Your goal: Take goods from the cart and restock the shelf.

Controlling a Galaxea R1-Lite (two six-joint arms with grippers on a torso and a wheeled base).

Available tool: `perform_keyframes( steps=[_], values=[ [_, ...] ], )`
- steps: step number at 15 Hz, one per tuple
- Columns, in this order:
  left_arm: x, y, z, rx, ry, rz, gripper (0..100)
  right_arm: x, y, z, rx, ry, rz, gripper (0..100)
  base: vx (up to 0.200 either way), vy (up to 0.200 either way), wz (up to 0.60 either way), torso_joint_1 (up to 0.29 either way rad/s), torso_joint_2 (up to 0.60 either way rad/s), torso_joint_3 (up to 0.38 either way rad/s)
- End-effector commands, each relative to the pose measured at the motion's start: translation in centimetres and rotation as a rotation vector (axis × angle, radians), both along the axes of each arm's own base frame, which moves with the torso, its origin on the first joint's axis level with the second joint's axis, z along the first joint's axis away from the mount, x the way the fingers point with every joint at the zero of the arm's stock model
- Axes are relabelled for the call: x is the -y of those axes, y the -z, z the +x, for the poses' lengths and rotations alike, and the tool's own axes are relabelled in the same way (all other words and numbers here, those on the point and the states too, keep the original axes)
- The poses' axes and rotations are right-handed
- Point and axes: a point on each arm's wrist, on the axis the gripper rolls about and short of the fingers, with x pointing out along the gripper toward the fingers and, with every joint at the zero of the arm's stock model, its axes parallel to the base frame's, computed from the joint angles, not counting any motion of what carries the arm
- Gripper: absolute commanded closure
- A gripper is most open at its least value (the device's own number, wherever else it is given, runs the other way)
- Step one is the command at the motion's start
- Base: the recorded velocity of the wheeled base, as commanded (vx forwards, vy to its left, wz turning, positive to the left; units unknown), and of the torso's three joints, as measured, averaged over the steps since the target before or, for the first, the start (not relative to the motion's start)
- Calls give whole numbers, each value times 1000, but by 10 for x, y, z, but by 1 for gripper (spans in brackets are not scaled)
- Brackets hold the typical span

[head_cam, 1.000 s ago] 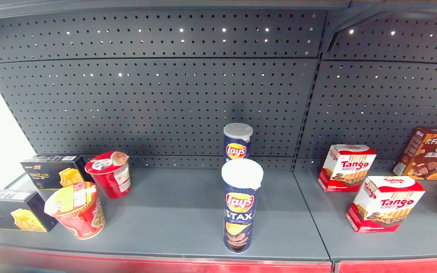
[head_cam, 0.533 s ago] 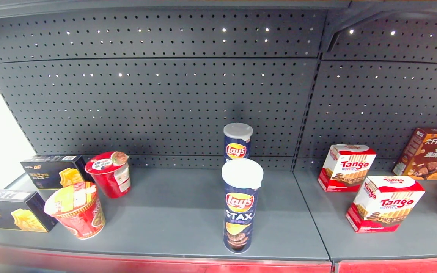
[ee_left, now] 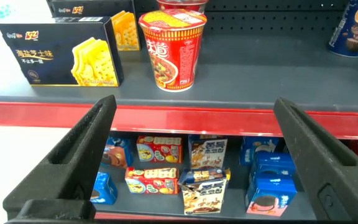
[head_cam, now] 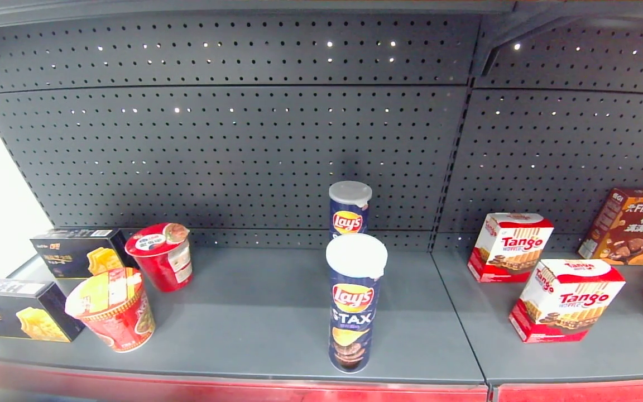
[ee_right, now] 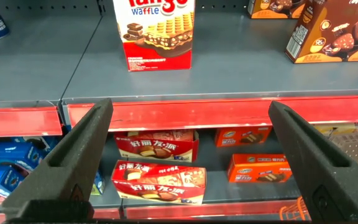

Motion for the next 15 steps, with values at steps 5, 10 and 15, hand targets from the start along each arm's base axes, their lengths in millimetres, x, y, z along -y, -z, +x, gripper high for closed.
perform_keyframes(
  steps=[5,10,15],
  values=[
    [0,0,0,-1,0,0,0,0,0,0,0,1,-1,0,0,0,0,0,0,0],
    [0,0,0,-1,0,0,0,0,0,0,0,1,-1,0,0,0,0,0,0,0],
    [0,0,0,1,0,0,0,0,0,0,0,-1,-1,0,0,0,0,0,0,0]
  ],
)
